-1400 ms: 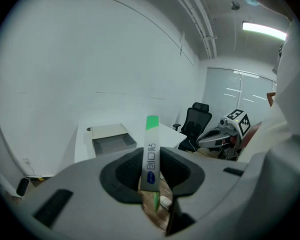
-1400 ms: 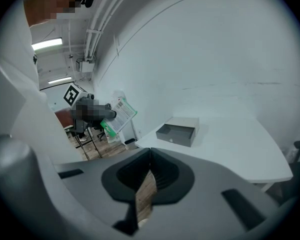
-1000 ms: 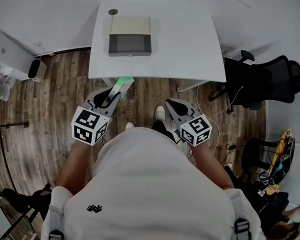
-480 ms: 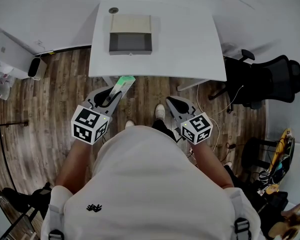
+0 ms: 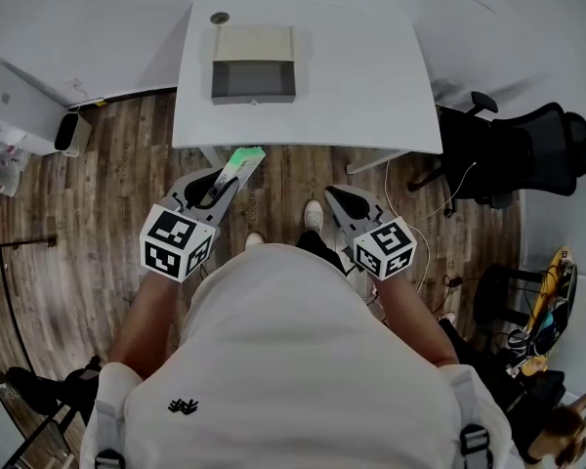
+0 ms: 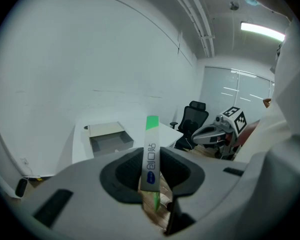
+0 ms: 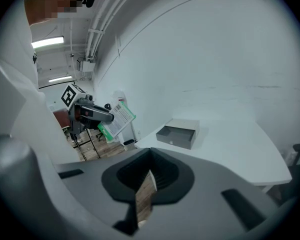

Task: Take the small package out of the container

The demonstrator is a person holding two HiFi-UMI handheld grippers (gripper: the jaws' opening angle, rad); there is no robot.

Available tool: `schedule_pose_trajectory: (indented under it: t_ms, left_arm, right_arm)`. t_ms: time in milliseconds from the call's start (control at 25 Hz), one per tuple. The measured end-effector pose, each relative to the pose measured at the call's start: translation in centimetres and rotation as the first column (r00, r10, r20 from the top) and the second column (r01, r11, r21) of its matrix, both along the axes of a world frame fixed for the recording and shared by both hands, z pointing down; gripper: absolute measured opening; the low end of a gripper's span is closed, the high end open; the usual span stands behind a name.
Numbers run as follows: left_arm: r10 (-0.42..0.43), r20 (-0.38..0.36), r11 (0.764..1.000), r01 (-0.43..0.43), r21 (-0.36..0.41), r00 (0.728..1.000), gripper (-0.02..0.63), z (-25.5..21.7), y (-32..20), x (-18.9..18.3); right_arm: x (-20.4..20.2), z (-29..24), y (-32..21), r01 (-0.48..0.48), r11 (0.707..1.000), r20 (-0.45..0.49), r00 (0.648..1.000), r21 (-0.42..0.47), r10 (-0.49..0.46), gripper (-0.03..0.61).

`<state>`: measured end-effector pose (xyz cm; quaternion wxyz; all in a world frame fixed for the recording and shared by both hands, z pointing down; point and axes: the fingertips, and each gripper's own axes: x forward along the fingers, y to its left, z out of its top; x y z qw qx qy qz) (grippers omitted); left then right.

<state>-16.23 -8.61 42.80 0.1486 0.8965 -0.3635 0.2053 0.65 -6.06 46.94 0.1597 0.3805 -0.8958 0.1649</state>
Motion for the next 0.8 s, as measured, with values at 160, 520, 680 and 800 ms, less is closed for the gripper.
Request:
schedule_pose_trajectory:
  t_ms: [160,520,680,800]
  left_arm:
    - [0.005,0.006,1.000,-0.005,-0.005,1.000,0.098,0.2,0.3,0.1]
    - [0.003,0.022,1.000,-0.002,-0.023,1.000,0.098,0.7,0.2,0.3]
    - [-0.002,0.028,1.000,0.002,-0.022,1.000,0.098,0.7,-0.6,0.8]
    - [-0.007,0.031,1.000,0.007,-0.019,1.000,0.098,0.8,-1.6,1.4]
  right_arm:
    - [0.1,0.1,0.4,0.000,1.000,-0.001,1.000,-0.005,0.000,0.006]
    - [0.5,0.5,0.4,-0.001,1.000,0.005,1.000,-0.014,0.001,0.006]
    - [1.0,0.4,-0.1,0.002,1.000,0.009,1.000,-0.010,-0.002,0.006]
    - [1.9,0.4,-0.9,-0.007,1.000,0.011,1.000,-0.003,0.007,0.006]
